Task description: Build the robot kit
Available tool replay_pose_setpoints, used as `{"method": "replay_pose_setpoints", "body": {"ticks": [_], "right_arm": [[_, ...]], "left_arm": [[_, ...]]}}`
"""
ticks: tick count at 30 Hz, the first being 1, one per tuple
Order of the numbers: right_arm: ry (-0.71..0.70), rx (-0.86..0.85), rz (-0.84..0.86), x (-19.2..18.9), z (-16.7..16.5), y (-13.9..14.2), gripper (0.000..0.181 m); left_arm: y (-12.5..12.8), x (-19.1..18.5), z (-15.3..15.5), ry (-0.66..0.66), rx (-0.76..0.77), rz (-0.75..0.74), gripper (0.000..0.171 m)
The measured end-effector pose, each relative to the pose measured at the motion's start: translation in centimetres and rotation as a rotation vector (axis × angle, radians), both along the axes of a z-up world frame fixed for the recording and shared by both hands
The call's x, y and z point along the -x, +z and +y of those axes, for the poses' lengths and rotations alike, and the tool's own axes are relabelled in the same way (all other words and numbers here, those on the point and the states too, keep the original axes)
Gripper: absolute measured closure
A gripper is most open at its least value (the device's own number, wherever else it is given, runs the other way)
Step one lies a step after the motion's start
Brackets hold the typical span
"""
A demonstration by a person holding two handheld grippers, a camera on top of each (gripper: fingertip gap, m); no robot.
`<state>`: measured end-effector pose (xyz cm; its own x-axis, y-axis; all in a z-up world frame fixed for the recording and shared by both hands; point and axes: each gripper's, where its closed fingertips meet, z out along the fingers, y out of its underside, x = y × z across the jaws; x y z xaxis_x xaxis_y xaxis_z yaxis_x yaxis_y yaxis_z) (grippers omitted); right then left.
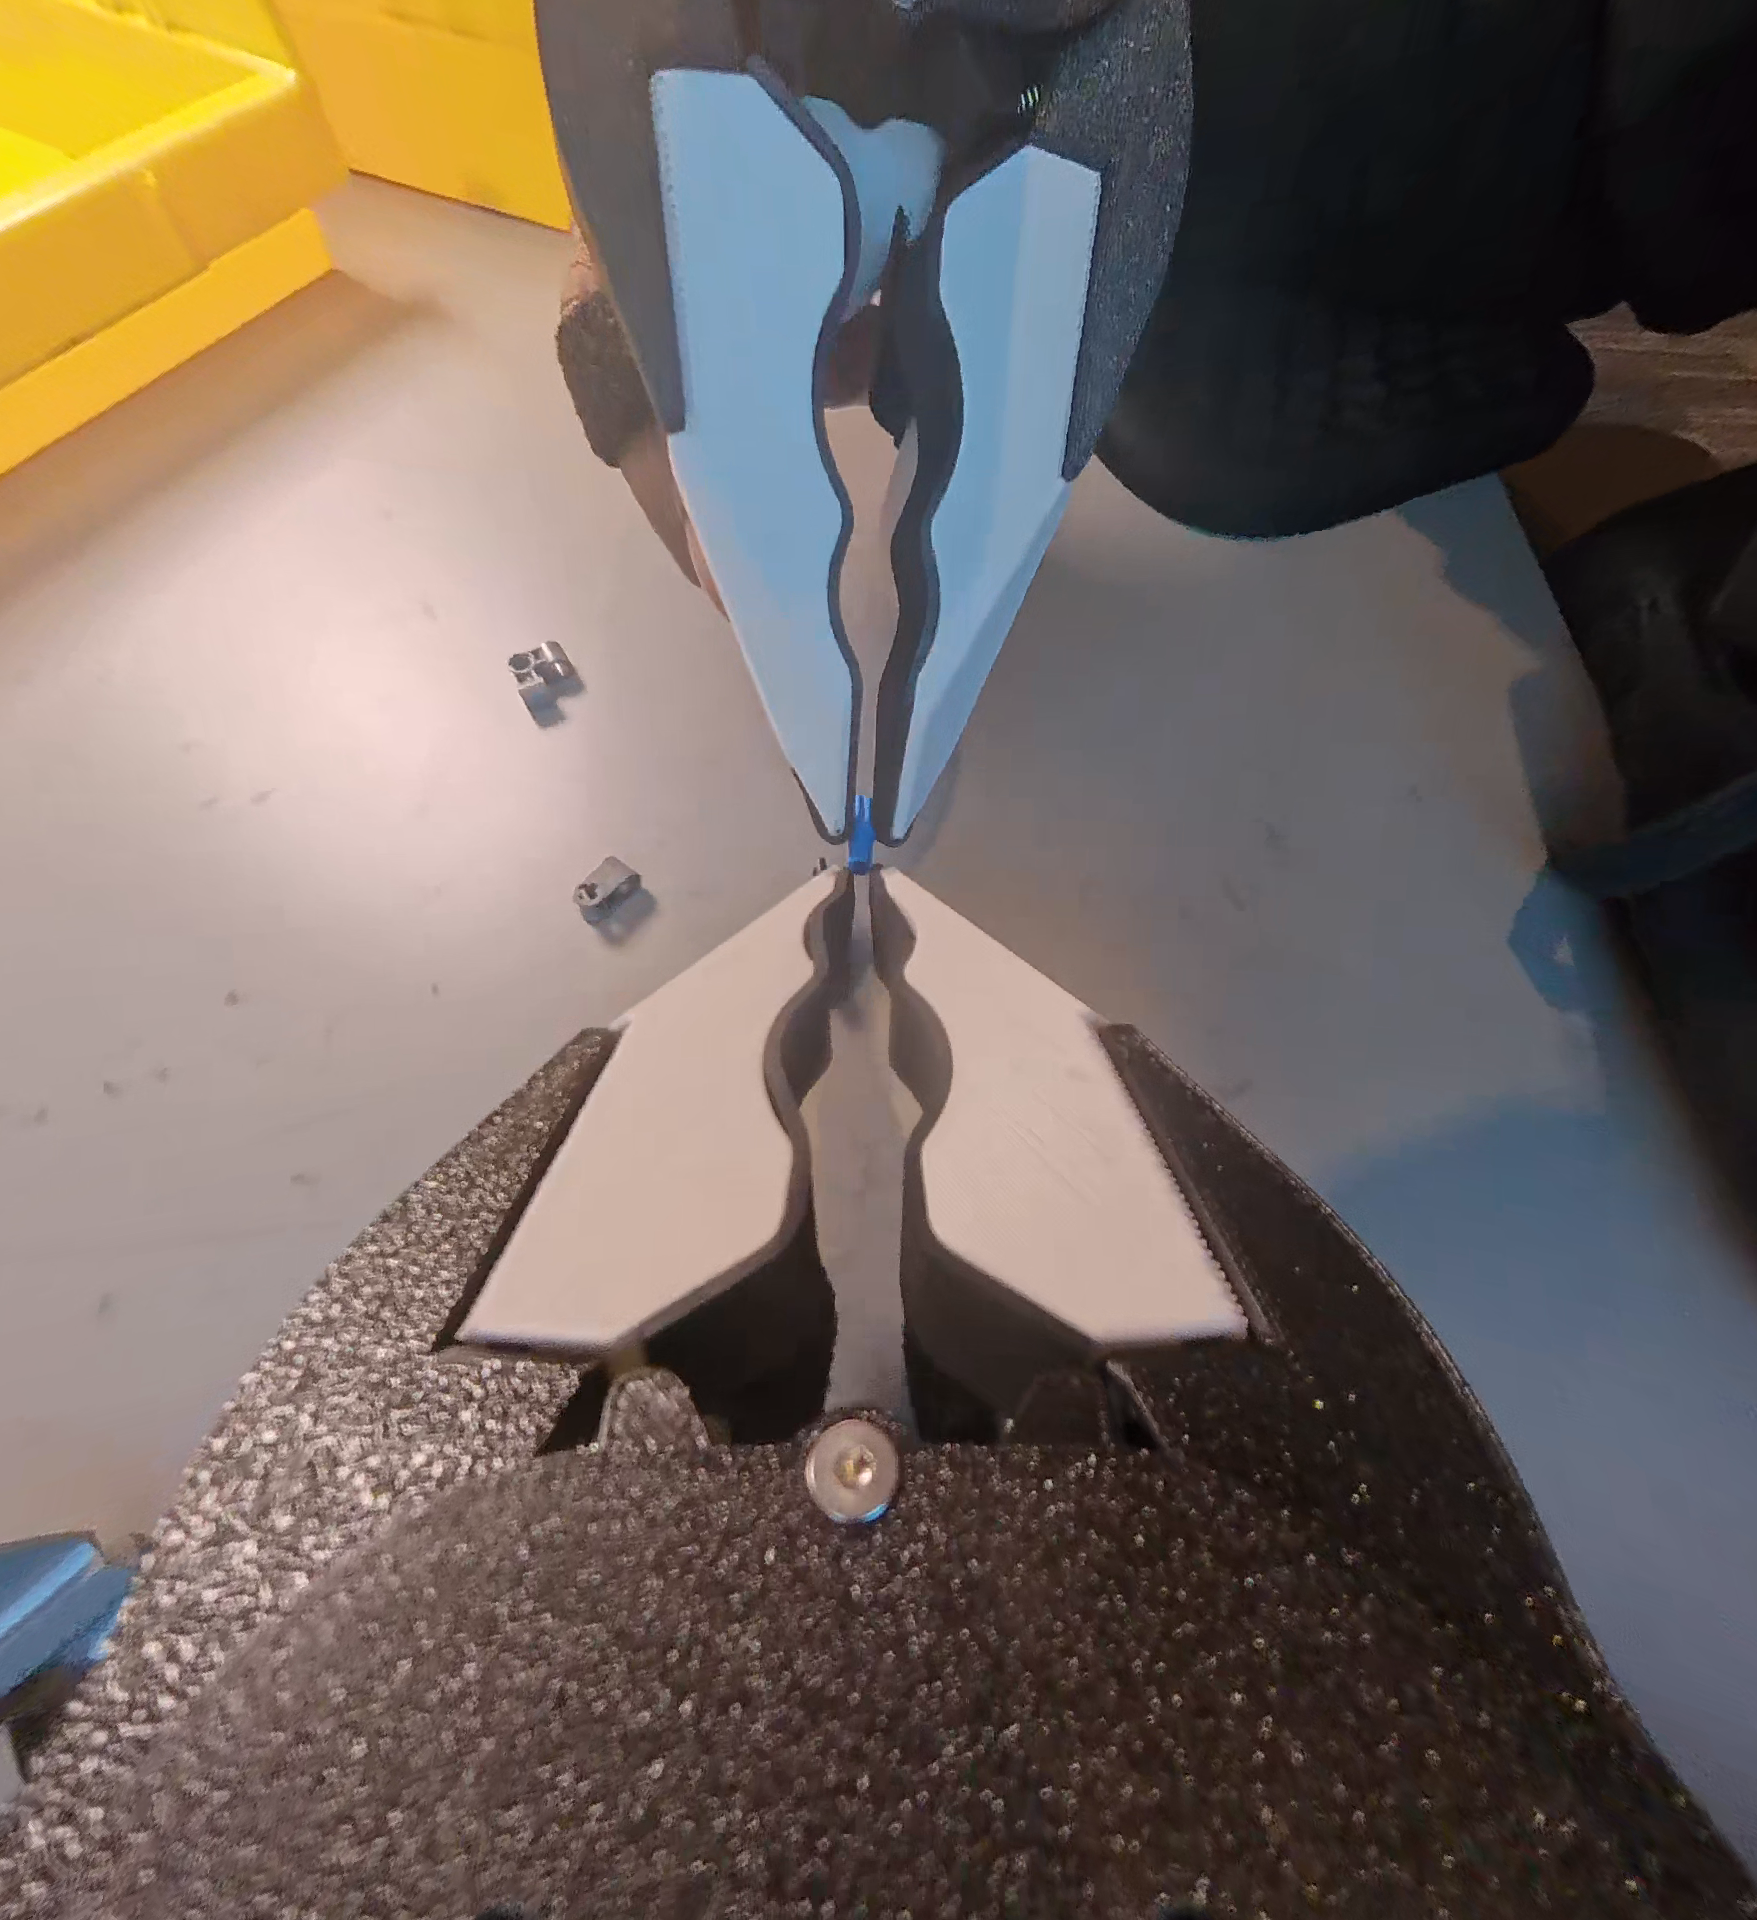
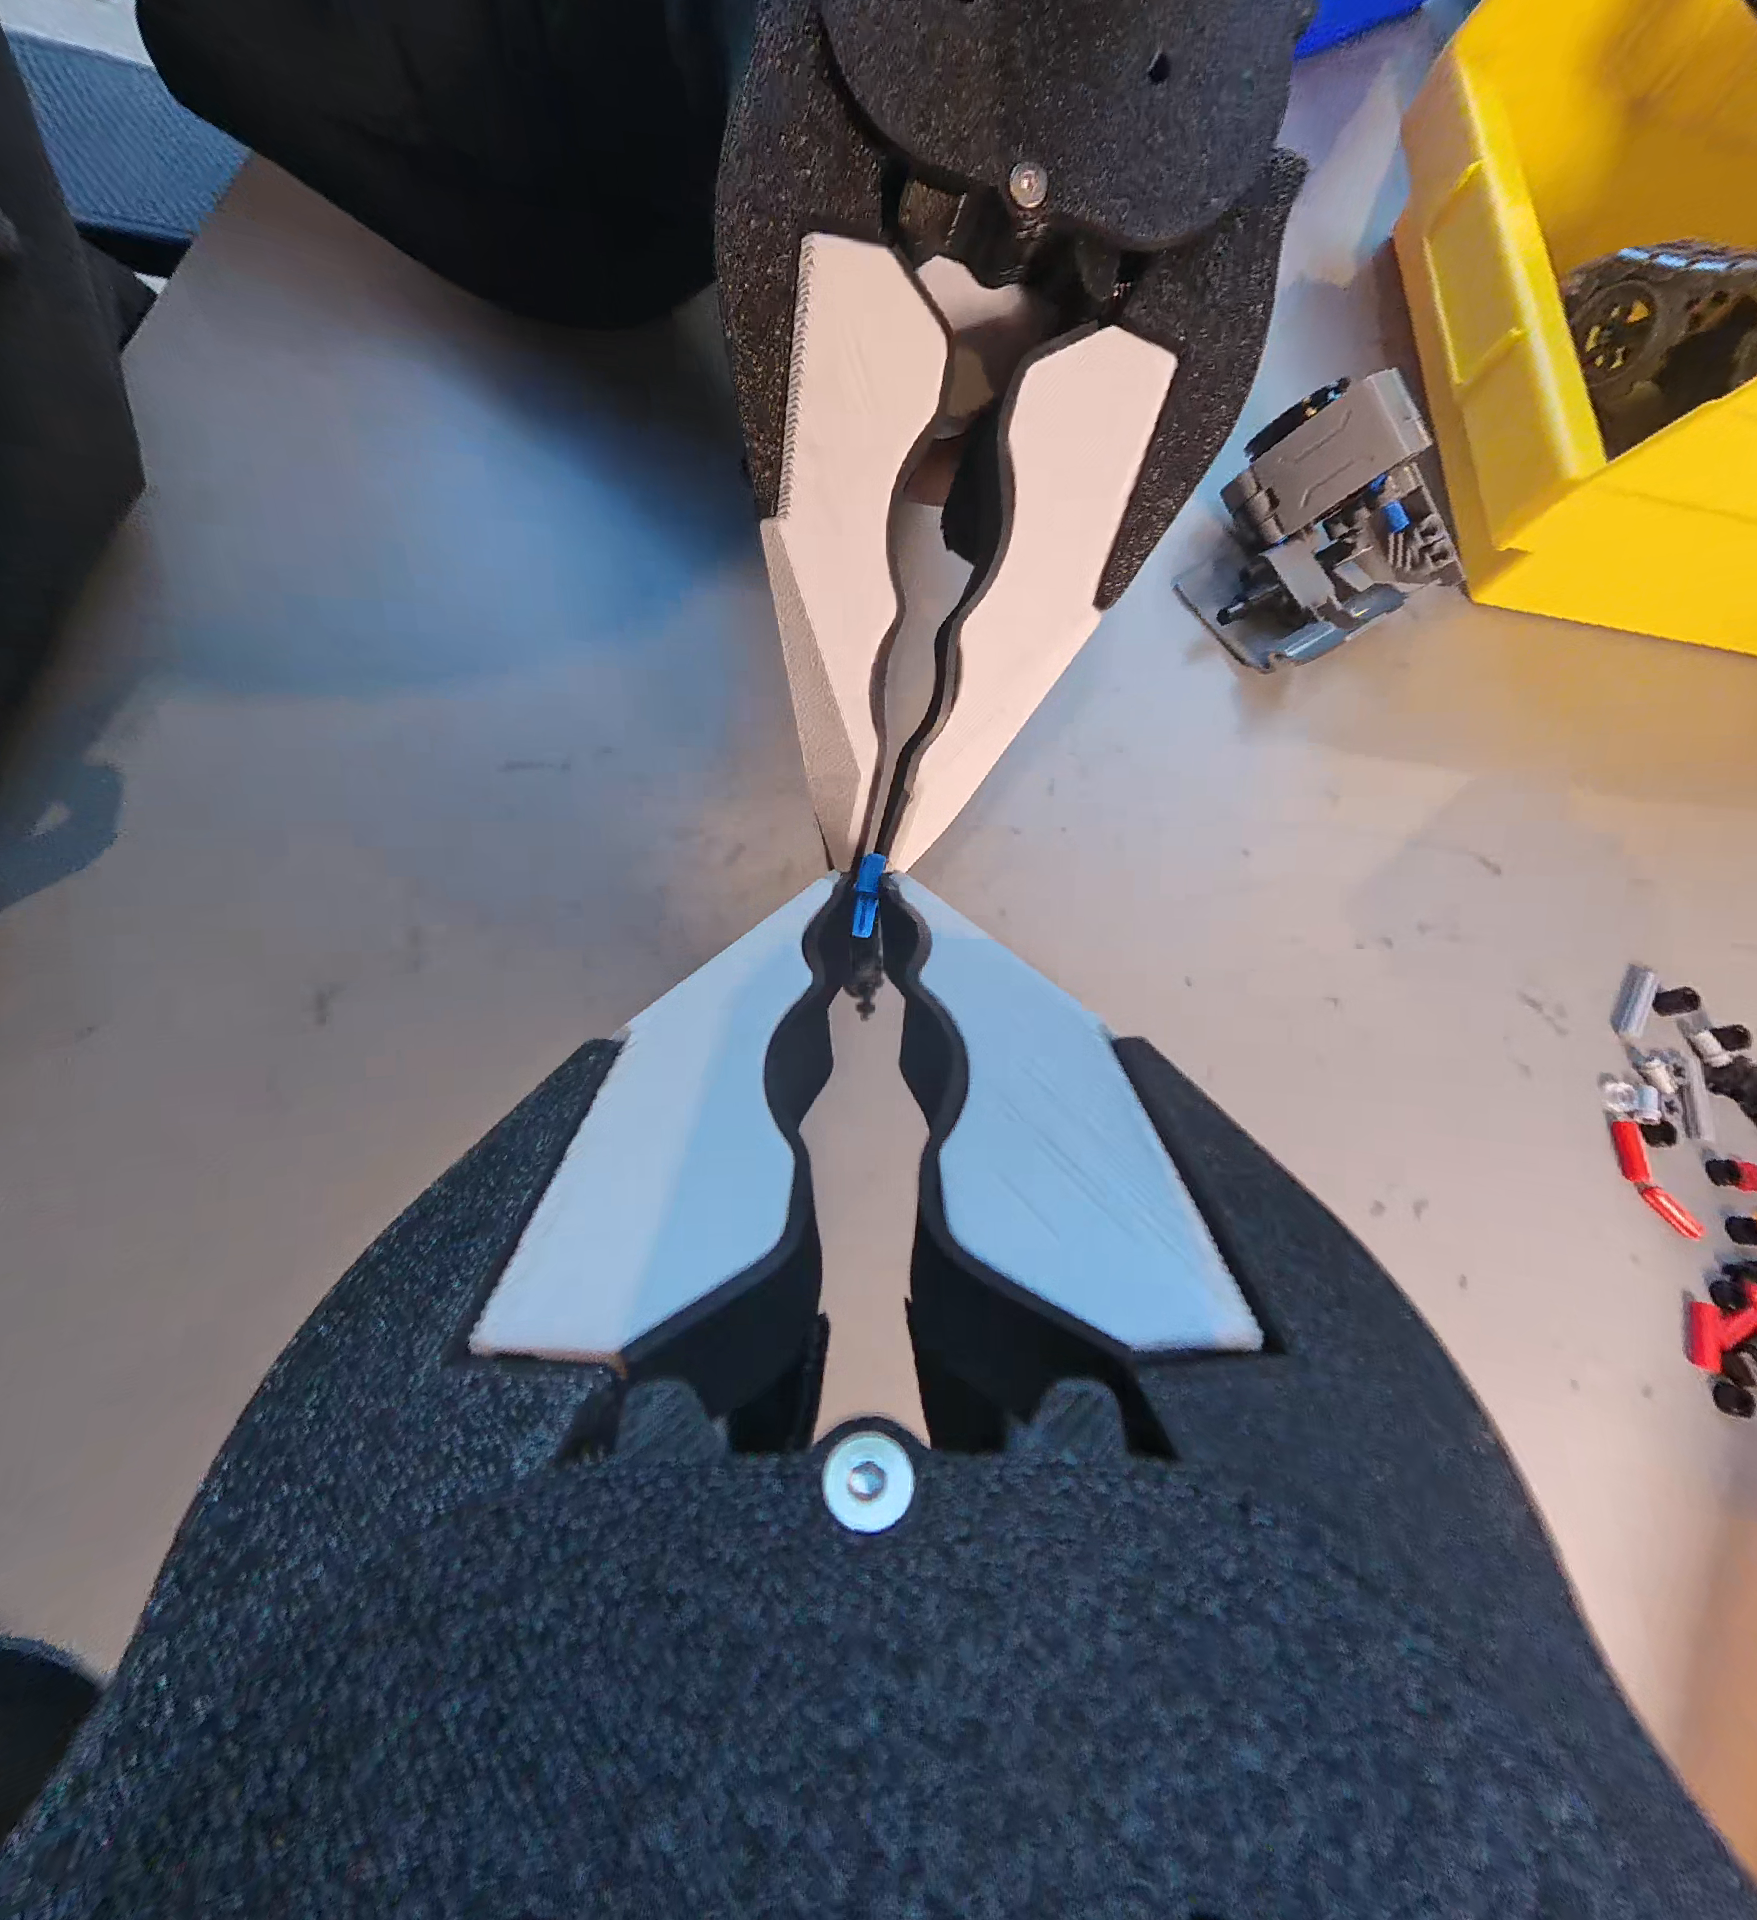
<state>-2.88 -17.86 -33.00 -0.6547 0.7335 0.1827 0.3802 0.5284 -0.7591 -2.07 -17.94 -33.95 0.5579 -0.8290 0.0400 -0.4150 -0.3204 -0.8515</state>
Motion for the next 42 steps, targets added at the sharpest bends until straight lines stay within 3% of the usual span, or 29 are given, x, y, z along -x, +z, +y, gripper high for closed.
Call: {"method": "replay_pose_setpoints", "body": {"ticks": [6, 10, 14, 19, 25, 30, 38, 42], "right_arm": [[-0.007, 0.047, 0.038, 0.1, 0.2, 1.0, 0.177], [-0.005, 0.022, 0.021, 0.0, 0.3, 0.4, 0.177], [0.01, -0.018, 0.01, 0.0, -0.1, 0.0, 0.177], [0.005, -0.033, 0.026, 0.0, 0.0, 0.3, 0.177], [-0.047, 0.095, 0.183, 0.7, 0.9, 3.8, 0.17], [-0.055, 0.159, 0.288, 0.9, 0.8, 6.2, 0.174], [-0.039, 0.201, 0.251, 0.7, 0.4, 6.1, 0.177], [-0.026, 0.169, 0.18, 0.4, 0.2, 4.9, 0.177]], "left_arm": [[0.4, 0.5, 0.3, 0.014, -0.019, -0.011, 0.171], [0.5, 0.4, 0.3, 0.015, -0.011, -0.026, 0.157], [0.5, 0.0, 0.0, -0.003, 0.013, -0.057, 0.167], [0.7, 0.0, 0.1, 0.0, 0.018, -0.078, 0.168], [4.6, 0.9, 0.8, 0.04, -0.05, -0.301, 0.168], [7.1, 1.2, 0.6, 0.03, -0.083, -0.447, 0.169], [6.4, 0.7, 0.4, 0.016, -0.071, -0.405, 0.168], [5.0, 0.3, 0.2, 0.009, -0.065, -0.295, 0.168]]}}
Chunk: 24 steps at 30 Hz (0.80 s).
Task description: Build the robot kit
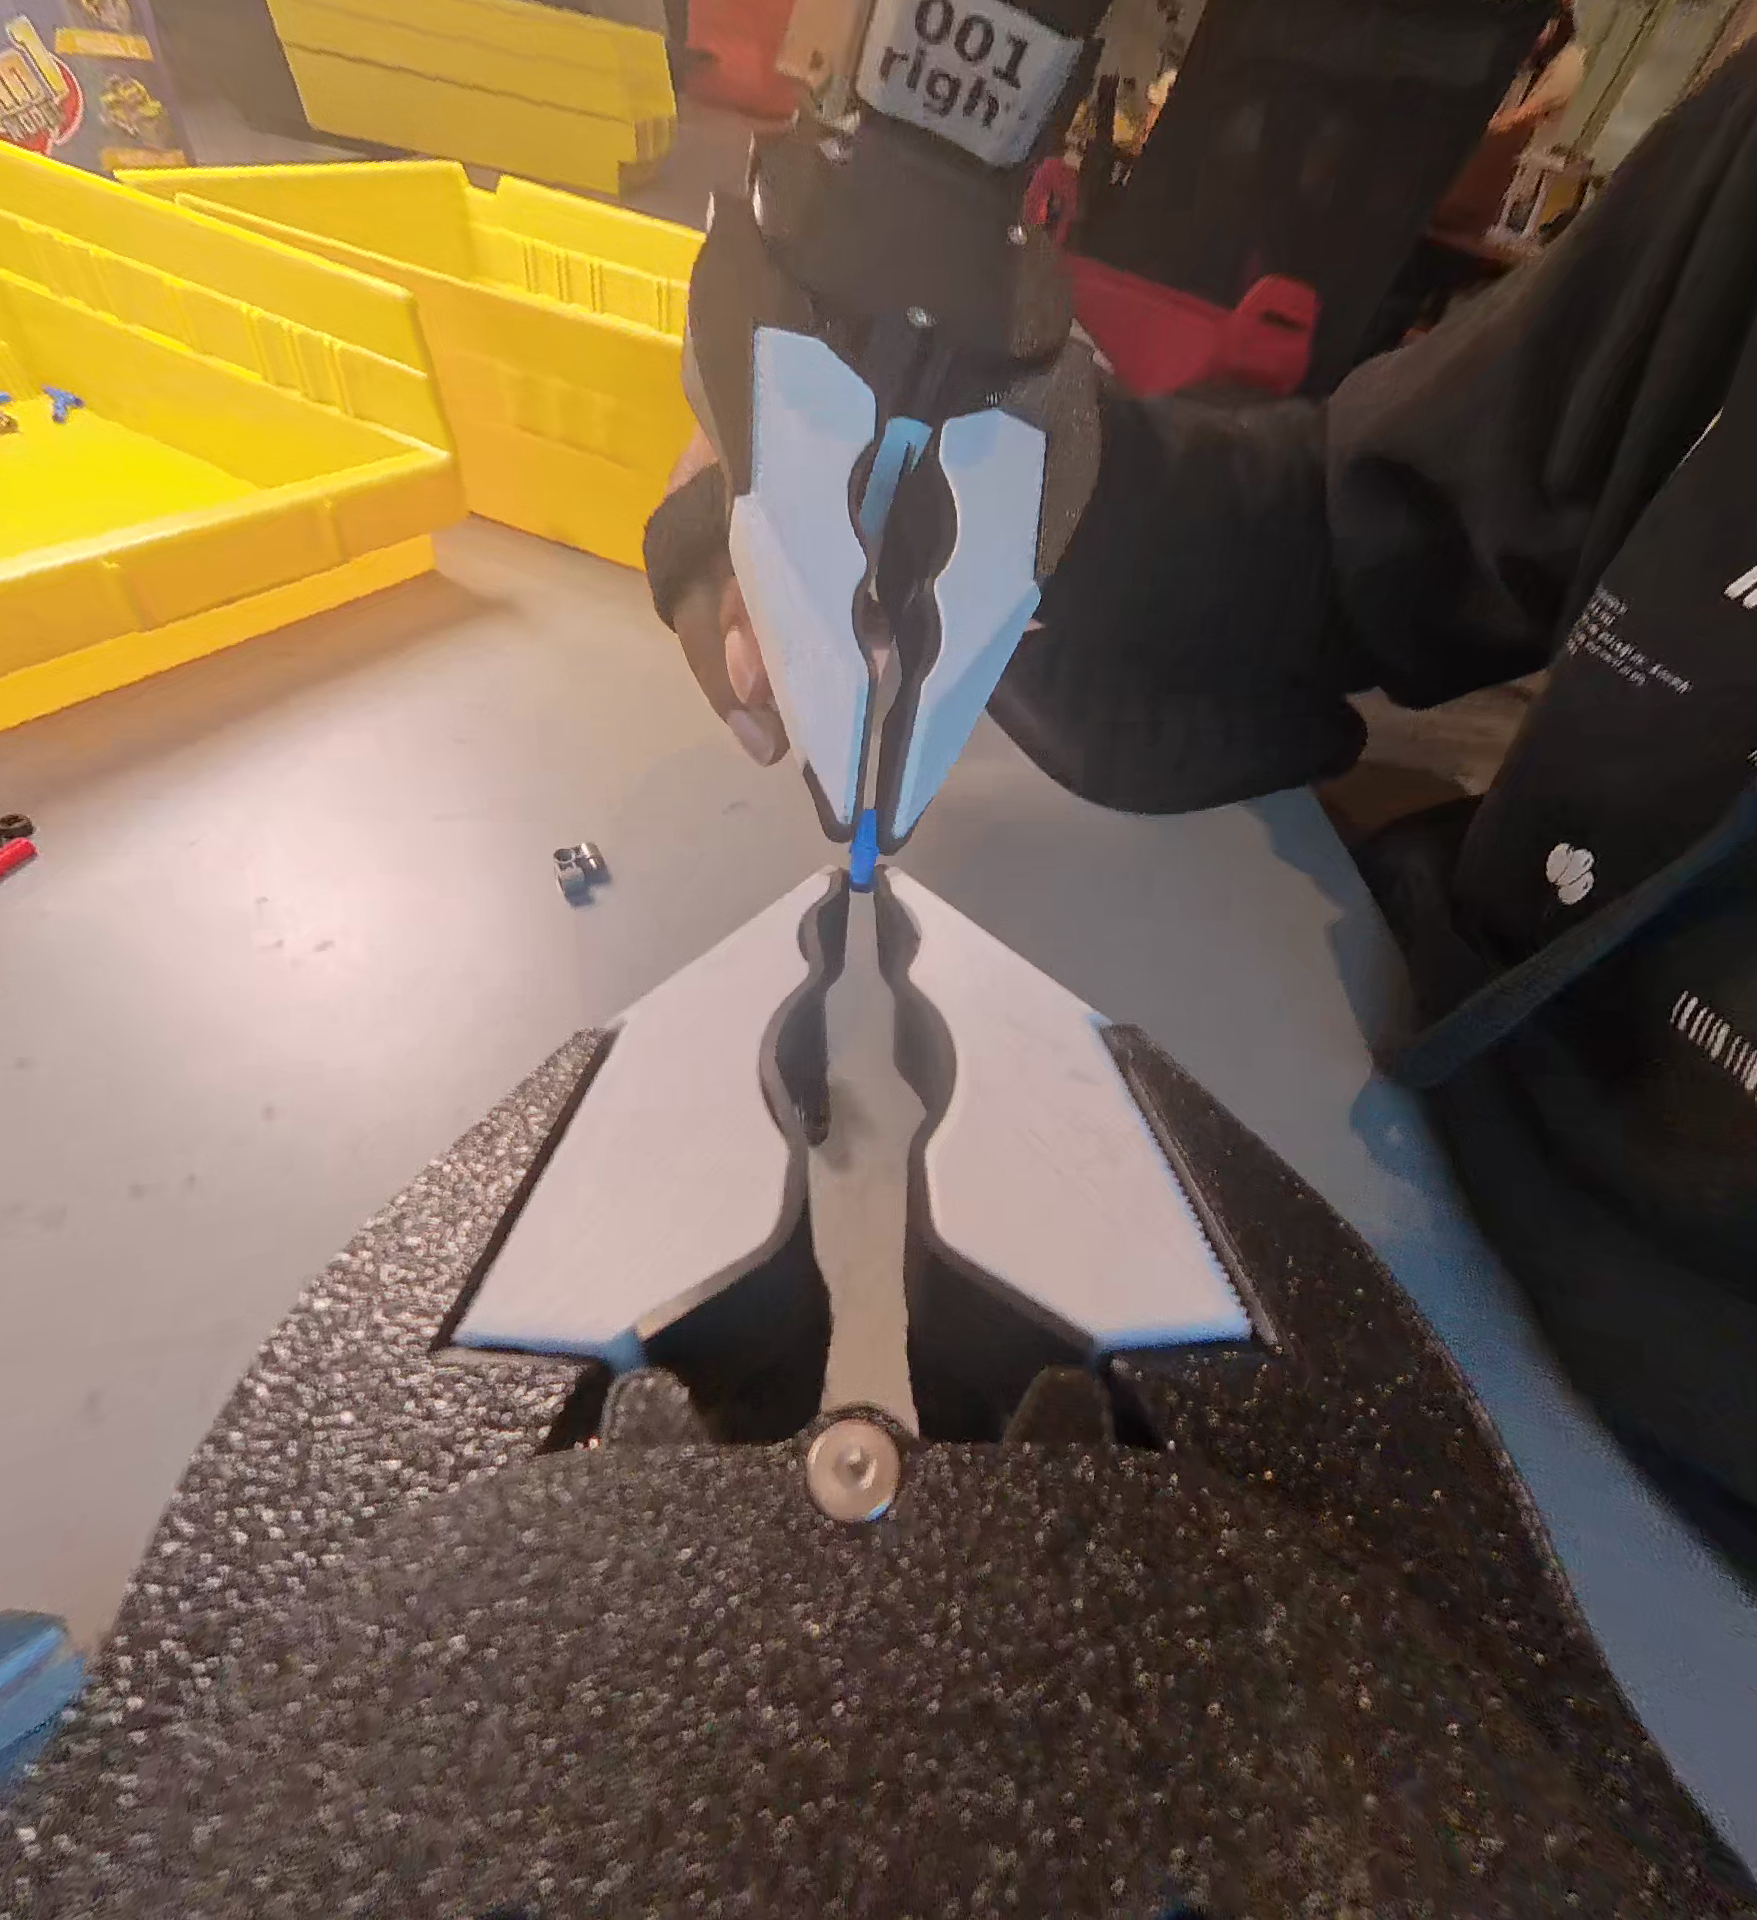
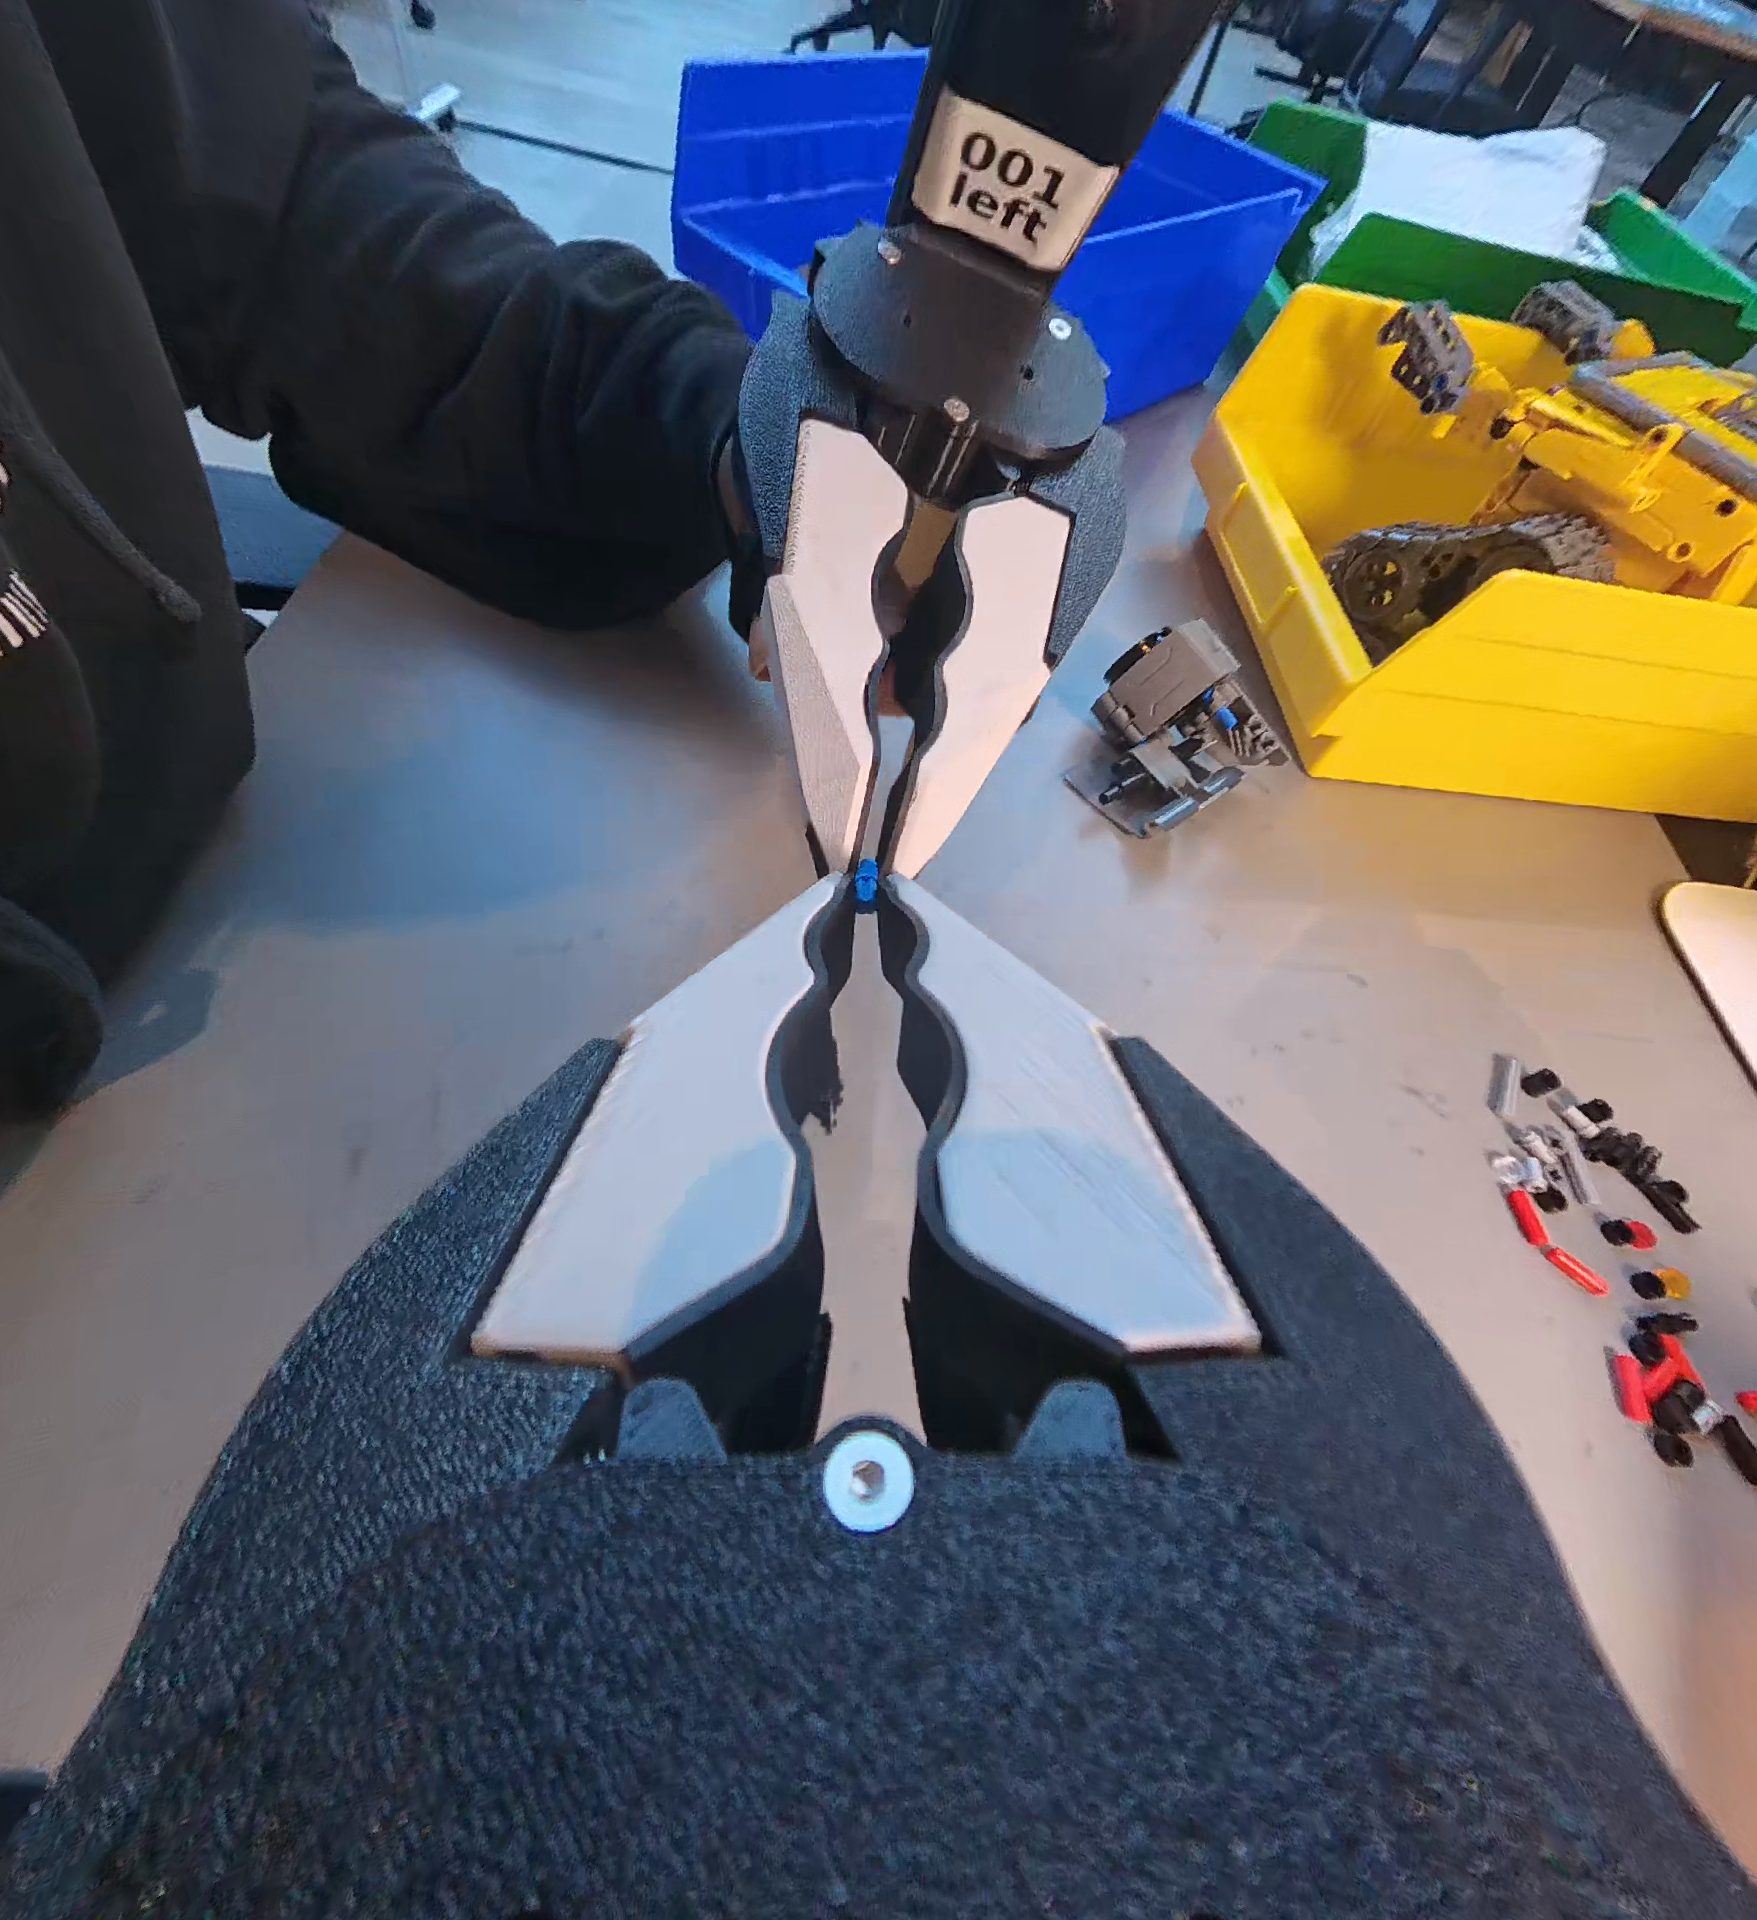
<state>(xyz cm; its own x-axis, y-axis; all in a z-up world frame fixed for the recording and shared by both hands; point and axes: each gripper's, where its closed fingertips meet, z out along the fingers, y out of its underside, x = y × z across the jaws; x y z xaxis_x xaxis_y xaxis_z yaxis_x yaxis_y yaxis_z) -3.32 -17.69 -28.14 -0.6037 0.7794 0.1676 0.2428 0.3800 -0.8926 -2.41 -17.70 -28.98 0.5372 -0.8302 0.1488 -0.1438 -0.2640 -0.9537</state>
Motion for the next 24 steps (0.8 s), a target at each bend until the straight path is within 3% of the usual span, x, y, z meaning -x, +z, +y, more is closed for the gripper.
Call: {"method": "replay_pose_setpoints", "body": {"ticks": [8, 17, 24], "right_arm": [[0.032, -0.069, -0.096, -0.5, -0.7, -1.9, 0.177], [0.021, 0.066, -0.01, 0.0, -0.5, 0.1, 0.177], [0.022, 0.093, 0.005, -0.1, -0.4, 0.6, 0.177]], "left_arm": [[-2.1, -0.9, -0.5, -0.023, 0.006, 0.166, 0.168], [-0.3, -0.6, -0.2, -0.017, -0.019, 0.03, 0.168], [0.3, -0.6, -0.2, -0.013, -0.049, 0.012, 0.168]]}}
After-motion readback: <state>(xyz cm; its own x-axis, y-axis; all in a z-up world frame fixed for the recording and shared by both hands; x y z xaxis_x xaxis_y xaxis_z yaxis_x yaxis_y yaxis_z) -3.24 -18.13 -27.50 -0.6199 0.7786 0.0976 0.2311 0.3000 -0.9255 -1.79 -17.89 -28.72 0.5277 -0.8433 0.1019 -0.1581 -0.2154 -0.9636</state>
